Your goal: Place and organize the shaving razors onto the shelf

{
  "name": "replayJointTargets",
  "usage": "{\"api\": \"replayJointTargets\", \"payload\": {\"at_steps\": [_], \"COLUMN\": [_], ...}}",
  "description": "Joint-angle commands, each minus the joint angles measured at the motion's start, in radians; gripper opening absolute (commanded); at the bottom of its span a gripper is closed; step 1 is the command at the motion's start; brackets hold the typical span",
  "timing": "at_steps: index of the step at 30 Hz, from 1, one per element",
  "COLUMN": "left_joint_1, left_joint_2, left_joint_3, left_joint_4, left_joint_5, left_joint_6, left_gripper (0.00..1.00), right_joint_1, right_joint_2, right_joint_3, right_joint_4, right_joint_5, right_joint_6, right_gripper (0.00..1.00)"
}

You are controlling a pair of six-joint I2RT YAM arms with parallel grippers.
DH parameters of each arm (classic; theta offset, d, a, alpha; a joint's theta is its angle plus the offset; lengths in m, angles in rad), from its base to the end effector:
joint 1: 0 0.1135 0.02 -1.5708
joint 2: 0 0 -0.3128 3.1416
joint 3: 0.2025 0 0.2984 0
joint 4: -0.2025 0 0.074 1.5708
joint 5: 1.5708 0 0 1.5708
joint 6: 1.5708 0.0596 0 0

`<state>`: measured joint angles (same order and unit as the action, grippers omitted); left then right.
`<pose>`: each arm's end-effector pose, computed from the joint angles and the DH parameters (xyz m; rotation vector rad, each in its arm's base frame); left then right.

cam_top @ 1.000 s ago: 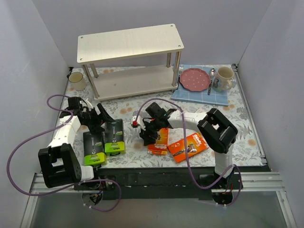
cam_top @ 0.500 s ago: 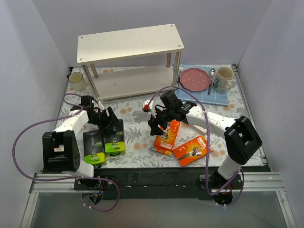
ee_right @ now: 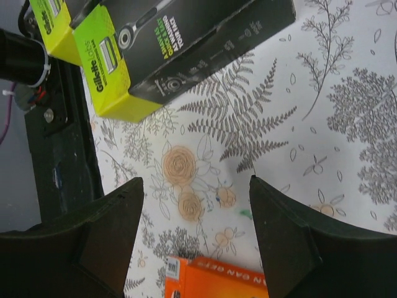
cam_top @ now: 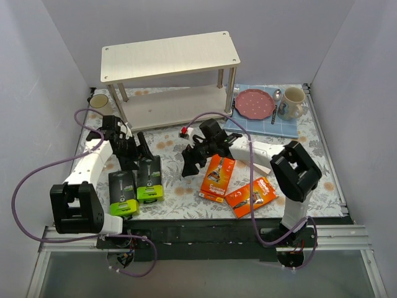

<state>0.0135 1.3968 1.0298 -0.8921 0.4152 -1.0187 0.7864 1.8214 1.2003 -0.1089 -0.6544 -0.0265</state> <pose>0.2999 -0.0200 0.2504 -1.3806 2.6325 -0.7733 0.2997 0.3516 0.2144 -1.2585 2.0207 1.1321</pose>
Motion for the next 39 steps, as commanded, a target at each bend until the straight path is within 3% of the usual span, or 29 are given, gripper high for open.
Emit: {"api": "replayJointTargets", "payload": {"at_steps": [1, 12, 17, 21, 30, 35, 39], "left_joint_1": [0.000, 0.000, 0.000, -0.052, -0.056, -0.079, -0.080], "left_joint_2": [-0.062, 0.034, 0.074, 0.131, 0.303, 0.418, 0.416], "left_joint_3": [0.015, -0.140, -0.172, -0.166, -0.076, 0.074, 0.168], "left_joint_4": [-0.071, 0.056, 0.120, 0.154, 0.321, 0.352, 0.291], "left_joint_5": [-0.145, -0.136, 0.083, 0.129, 0.290, 0.267, 0.244], "left_joint_6": [0.032, 0.014, -0.038, -0.078, -0.245, -0.247, -0.212], "left_gripper": [0.80, 0.81, 0.69, 0.62, 0.49, 0.50, 0.55], "right_joint_1": [0.023, 0.080, 0.074, 0.053, -0.030, -0.114, -0.164], "right_joint_2": [0.080, 0.199, 0.161, 0.116, 0.173, 0.252, 0.257], "right_joint_3": [0.110, 0.232, 0.162, 0.094, 0.143, 0.229, 0.280], "right_joint_4": [0.156, 0.192, 0.153, 0.129, 0.060, 0.025, 0.000], "right_joint_5": [-0.082, -0.053, 0.010, -0.001, 0.033, 0.067, 0.075], "right_joint_6": [0.163, 0.195, 0.191, 0.178, 0.131, 0.076, 0.063], "right_gripper": [0.77, 0.77, 0.78, 0.77, 0.63, 0.56, 0.55]}}
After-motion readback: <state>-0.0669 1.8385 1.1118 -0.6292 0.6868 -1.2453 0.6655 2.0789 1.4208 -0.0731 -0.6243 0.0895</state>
